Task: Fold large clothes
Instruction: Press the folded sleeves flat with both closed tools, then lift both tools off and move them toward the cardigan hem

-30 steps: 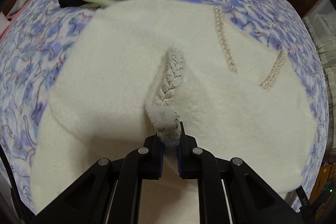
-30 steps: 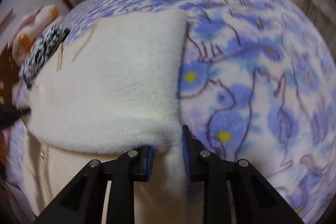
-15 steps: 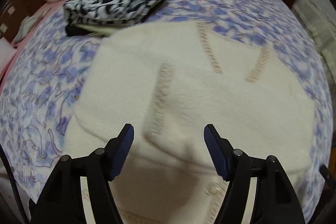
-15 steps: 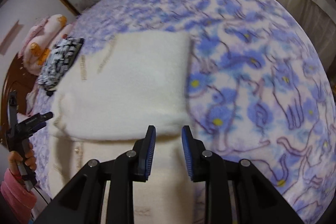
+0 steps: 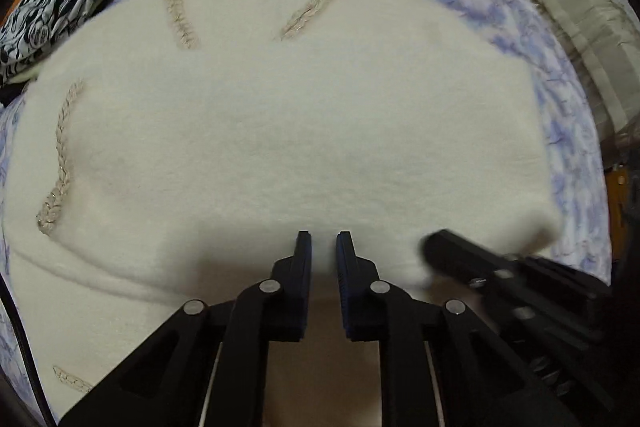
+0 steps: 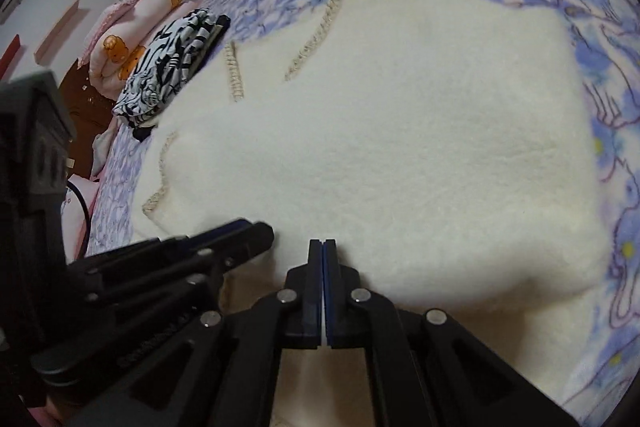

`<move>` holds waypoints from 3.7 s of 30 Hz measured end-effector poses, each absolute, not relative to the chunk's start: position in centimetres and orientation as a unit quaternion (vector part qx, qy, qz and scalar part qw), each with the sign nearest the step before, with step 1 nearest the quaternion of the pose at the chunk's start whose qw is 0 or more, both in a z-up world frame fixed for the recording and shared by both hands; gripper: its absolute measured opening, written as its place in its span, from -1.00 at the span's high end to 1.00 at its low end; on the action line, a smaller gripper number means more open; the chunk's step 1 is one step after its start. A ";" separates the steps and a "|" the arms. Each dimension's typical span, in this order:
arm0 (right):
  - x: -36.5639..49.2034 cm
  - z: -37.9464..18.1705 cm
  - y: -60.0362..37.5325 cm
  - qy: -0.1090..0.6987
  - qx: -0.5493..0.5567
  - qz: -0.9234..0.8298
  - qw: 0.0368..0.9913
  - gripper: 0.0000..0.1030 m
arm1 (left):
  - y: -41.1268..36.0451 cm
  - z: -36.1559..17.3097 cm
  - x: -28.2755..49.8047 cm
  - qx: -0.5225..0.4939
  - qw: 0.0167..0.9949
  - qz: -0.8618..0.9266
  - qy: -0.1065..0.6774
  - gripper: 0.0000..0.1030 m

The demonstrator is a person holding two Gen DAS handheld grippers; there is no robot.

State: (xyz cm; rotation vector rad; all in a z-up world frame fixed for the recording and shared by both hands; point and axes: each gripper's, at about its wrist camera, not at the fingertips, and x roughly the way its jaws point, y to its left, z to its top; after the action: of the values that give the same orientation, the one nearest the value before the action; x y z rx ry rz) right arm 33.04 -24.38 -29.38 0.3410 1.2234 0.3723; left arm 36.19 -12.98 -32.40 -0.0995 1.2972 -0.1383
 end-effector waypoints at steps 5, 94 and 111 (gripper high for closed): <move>32.9 -29.4 -28.9 0.572 0.104 0.113 0.806 1.00 | -9.2 -32.1 35.6 -0.024 0.816 -0.055 0.575 0.81; 12.0 -15.2 -23.6 0.448 0.174 0.028 0.877 -0.15 | 2.5 -17.4 16.6 -0.061 0.843 -0.033 0.534 -0.15; 0.2 -17.6 -19.4 0.497 0.113 -0.014 0.860 -0.52 | 10.4 -20.2 5.7 -0.077 0.809 -0.031 0.581 -0.63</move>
State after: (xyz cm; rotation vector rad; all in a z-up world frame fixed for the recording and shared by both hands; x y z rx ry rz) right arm 0.23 -19.45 -17.62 0.2373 1.0421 -0.0292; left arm 5.67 10.39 -20.18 -0.1644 1.2429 -0.0667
